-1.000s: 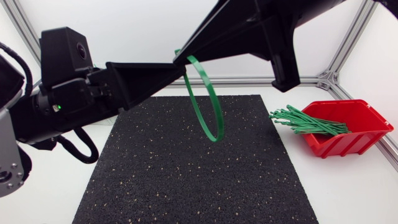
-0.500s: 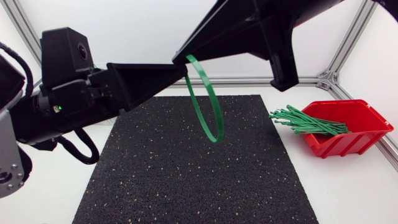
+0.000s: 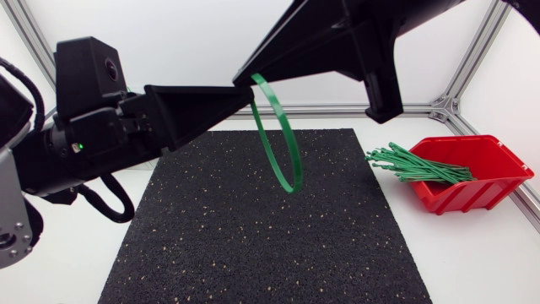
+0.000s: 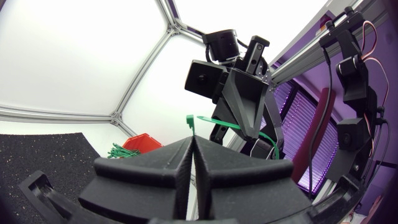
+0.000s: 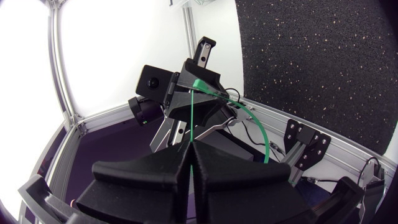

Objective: Take a green cable tie from the red box, thread the tail through the head to close it, then place it in the transparent bin on the left.

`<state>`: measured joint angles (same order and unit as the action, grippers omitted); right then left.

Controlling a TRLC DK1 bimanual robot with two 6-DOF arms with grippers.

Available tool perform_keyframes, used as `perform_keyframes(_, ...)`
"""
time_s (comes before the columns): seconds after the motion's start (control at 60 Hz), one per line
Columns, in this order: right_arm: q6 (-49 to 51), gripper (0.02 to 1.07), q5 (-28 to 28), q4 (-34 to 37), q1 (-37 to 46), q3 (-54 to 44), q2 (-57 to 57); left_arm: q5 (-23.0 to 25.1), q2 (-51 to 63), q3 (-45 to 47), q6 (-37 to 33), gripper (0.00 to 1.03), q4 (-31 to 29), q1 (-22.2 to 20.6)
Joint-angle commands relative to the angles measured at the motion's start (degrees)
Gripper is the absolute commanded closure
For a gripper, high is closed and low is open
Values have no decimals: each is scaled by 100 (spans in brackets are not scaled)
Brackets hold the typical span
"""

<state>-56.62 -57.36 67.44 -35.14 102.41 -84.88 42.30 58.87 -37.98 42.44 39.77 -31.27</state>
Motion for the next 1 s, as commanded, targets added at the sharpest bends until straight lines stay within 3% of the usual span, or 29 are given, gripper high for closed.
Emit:
perform_keyframes(0.0,-121,101,-12,-55,-20,-107,-90,-12,-95,-105,54,100,128,42)
perform_keyframes(0.983,-112,101,23,-135,-20,-151,24,-12,-95,-61,54,100,128,24)
